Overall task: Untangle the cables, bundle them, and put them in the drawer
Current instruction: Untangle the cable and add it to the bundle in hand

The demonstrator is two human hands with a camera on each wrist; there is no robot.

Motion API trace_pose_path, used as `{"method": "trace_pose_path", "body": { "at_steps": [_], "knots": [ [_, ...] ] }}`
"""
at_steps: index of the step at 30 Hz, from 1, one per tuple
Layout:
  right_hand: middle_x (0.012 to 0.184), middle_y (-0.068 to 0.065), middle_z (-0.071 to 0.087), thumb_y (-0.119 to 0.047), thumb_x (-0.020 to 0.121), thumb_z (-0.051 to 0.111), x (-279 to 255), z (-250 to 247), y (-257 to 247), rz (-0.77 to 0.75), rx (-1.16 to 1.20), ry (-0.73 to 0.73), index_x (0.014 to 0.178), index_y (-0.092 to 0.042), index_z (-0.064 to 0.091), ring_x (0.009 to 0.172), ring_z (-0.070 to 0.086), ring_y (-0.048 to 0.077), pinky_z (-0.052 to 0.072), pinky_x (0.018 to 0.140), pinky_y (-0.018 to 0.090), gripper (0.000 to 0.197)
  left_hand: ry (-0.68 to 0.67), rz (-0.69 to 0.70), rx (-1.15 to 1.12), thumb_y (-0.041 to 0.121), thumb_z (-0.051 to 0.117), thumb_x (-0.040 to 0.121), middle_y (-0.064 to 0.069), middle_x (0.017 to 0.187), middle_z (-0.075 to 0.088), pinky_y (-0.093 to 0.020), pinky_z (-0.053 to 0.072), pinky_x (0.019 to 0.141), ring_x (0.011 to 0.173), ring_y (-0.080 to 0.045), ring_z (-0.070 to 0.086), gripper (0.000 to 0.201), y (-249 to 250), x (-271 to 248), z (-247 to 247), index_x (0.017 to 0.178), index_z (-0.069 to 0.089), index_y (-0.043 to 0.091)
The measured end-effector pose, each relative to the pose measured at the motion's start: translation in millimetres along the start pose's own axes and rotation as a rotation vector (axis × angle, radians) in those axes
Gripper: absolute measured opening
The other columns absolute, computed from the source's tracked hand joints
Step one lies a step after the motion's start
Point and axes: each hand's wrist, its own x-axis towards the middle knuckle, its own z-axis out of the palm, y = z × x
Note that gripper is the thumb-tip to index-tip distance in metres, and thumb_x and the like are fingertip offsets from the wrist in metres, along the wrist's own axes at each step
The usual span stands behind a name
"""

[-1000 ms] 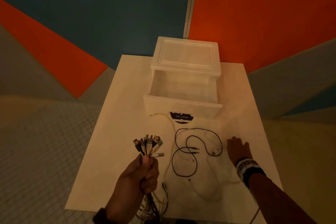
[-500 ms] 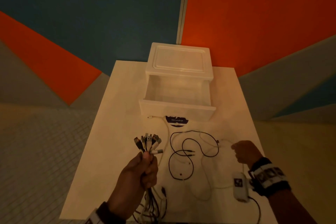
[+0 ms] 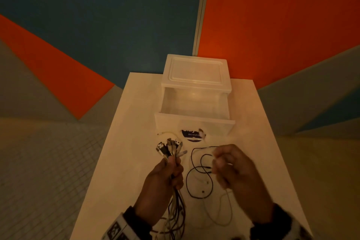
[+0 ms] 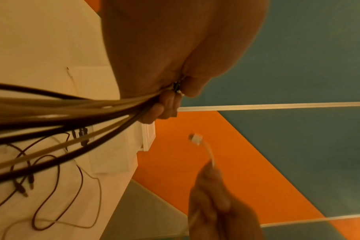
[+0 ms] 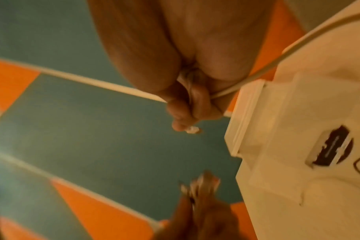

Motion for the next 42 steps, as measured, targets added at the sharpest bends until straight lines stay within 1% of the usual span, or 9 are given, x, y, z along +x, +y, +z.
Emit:
{"method": "trace_pose_path", "body": {
  "at_steps": [9,14,20,23,29,32,35,39,42],
  "knots": [
    [0.075,-0.008,0.066,-0.007,0.098,0.047,-6,51,12,-0.088,-0.348,-0.193,0.095,-0.018,0.056,0.055,0.059,-0.005,0.041,0.051,0.007,0.015,0.021,0.086,0.160,0.034,0.052,0.087,-0.004,0.064,0.053,-0.028,0.038,0.056,0.055,-0.013,0.045,0.037,2,-8,10,0.102,0.059,0.001],
    [0.077,-0.004,0.069,-0.008,0.097,0.049,-3,50,13,-0.177,-0.367,-0.155,0.091,-0.018,0.060,0.066,0.065,0.002,0.045,0.061,0.008,0.016,0.065,0.125,0.245,0.030,0.052,0.088,-0.001,0.058,0.049,-0.026,0.036,0.053,0.052,-0.011,0.042,0.027,-1,-6,11,0.088,0.058,0.004],
    [0.065,-0.001,0.055,-0.020,0.099,0.048,-13,32,33,-0.087,-0.310,-0.253,0.088,-0.022,0.055,0.055,0.048,0.003,0.040,0.056,0.017,0.013,0.120,0.180,0.205,0.022,0.048,0.095,-0.011,0.075,0.058,-0.034,0.042,0.063,0.068,-0.021,0.053,0.023,2,-3,6,0.091,0.059,0.002],
    [0.062,-0.005,0.050,-0.037,0.098,0.047,-23,3,56,0.041,-0.340,-0.362,0.080,-0.026,0.060,0.057,0.043,0.004,0.035,0.058,0.016,0.024,0.132,0.205,-0.005,0.022,0.047,0.093,-0.006,0.066,0.046,-0.036,0.040,0.063,0.057,-0.018,0.048,0.018,19,2,-9,0.085,0.050,0.007],
    [0.067,-0.007,0.051,-0.073,0.083,0.037,-32,-48,115,0.179,-0.515,-0.308,0.069,-0.035,0.052,0.065,0.045,0.002,0.037,0.067,0.017,0.043,0.010,0.272,-0.221,0.024,0.041,0.096,0.004,0.065,0.036,-0.022,0.036,0.047,0.049,-0.007,0.033,0.022,64,-4,-40,0.079,0.049,0.014],
    [0.066,-0.011,0.052,-0.081,0.077,0.033,-31,-64,149,0.227,-0.540,-0.225,0.067,-0.037,0.050,0.061,0.043,0.000,0.035,0.063,0.015,0.049,-0.309,0.217,-0.473,0.023,0.023,0.105,-0.009,0.081,0.049,-0.032,0.036,0.064,0.065,-0.017,0.034,0.031,90,-5,-60,0.100,0.048,0.004],
    [0.059,-0.012,0.050,-0.046,0.095,0.045,-26,-56,148,0.241,-0.500,-0.105,0.065,-0.029,0.050,0.056,0.039,0.001,0.033,0.057,0.013,0.035,-0.256,0.228,-0.452,0.029,-0.001,0.105,-0.021,0.096,0.048,-0.040,0.030,0.074,0.075,-0.023,0.027,0.049,102,-10,-74,0.114,0.039,0.001],
    [0.050,-0.013,0.039,-0.016,0.101,0.042,-11,-10,87,0.132,-0.279,-0.048,0.067,-0.014,0.048,0.046,0.032,0.001,0.028,0.046,0.009,0.035,-0.181,0.191,-0.204,0.023,0.060,0.090,-0.005,0.070,0.049,-0.027,0.036,0.051,0.056,-0.013,0.030,0.023,87,-19,-40,0.093,0.045,0.006],
    [0.055,-0.012,0.042,-0.015,0.102,0.041,-5,20,35,-0.008,-0.182,-0.130,0.069,-0.015,0.048,0.049,0.035,0.000,0.029,0.049,0.009,0.034,0.060,0.252,0.211,0.027,0.055,0.087,-0.011,0.071,0.061,-0.027,0.028,0.047,0.048,-0.011,0.030,0.020,53,-25,-7,0.082,0.052,0.008]
  ]
}}
